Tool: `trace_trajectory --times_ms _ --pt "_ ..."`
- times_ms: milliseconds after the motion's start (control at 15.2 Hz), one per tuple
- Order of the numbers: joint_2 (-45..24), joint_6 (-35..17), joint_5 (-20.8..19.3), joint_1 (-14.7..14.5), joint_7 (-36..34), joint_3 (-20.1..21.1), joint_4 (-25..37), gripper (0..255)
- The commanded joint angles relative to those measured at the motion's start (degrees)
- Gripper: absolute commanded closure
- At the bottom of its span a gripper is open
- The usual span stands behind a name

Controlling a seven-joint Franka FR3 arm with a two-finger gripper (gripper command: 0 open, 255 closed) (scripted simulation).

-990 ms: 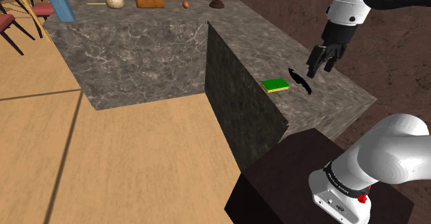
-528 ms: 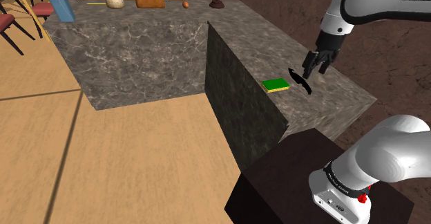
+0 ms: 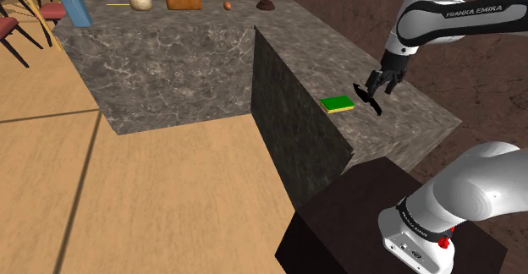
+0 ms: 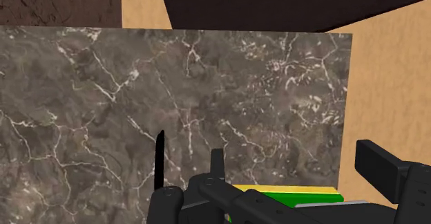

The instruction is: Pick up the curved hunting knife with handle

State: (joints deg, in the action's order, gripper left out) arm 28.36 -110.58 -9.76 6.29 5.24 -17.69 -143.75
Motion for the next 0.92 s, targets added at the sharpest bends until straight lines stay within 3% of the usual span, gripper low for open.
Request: trace_trajectory --times_ms 0,396,858 --pt "-3.20 -2.83 -0.23 0.44 1.15 -1.64 0.78 0" --pt "-15.21 -11.58 1.32 1.42 6.33 -7.17 4.72 0" --pt "-27.91 -18.71 6.97 2.53 13.00 -11.03 10.08 0"
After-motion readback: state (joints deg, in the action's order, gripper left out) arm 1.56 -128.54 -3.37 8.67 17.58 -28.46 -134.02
